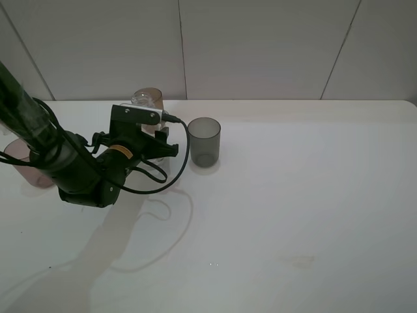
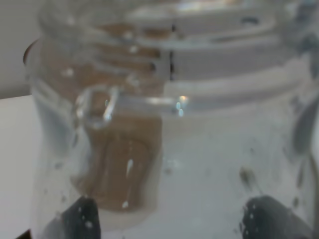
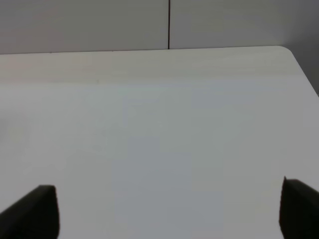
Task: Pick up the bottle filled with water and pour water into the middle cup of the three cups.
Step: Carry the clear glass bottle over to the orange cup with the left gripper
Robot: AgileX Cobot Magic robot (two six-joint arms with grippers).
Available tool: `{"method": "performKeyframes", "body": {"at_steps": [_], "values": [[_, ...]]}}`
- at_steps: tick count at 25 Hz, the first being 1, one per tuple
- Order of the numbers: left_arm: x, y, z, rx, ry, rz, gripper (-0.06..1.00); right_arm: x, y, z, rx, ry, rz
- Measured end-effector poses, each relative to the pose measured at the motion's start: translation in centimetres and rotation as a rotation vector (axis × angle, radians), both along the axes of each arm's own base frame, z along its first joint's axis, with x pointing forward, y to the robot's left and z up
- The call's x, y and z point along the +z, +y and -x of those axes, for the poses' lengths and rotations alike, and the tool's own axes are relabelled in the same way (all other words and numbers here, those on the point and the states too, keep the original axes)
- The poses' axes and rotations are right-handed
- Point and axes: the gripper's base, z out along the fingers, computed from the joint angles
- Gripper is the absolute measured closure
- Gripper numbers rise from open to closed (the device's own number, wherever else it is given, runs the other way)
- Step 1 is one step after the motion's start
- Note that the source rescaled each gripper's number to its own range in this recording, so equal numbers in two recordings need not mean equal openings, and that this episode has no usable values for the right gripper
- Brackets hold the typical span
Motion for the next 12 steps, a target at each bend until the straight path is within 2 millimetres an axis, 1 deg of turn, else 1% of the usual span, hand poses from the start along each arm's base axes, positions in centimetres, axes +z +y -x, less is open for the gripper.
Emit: {"method": "performKeyframes", "body": {"at_steps": [9, 12], "values": [[0.05, -0.01, -0.01, 0.0, 0.0, 0.003, 0.92, 0.0, 0.0, 0.0, 0.0, 0.0, 0.0], [0.81, -0.11, -0.1, -0.002, -0.001, 0.012, 0.92, 0.0, 0.0, 0.0, 0.0, 0.0, 0.0]]}}
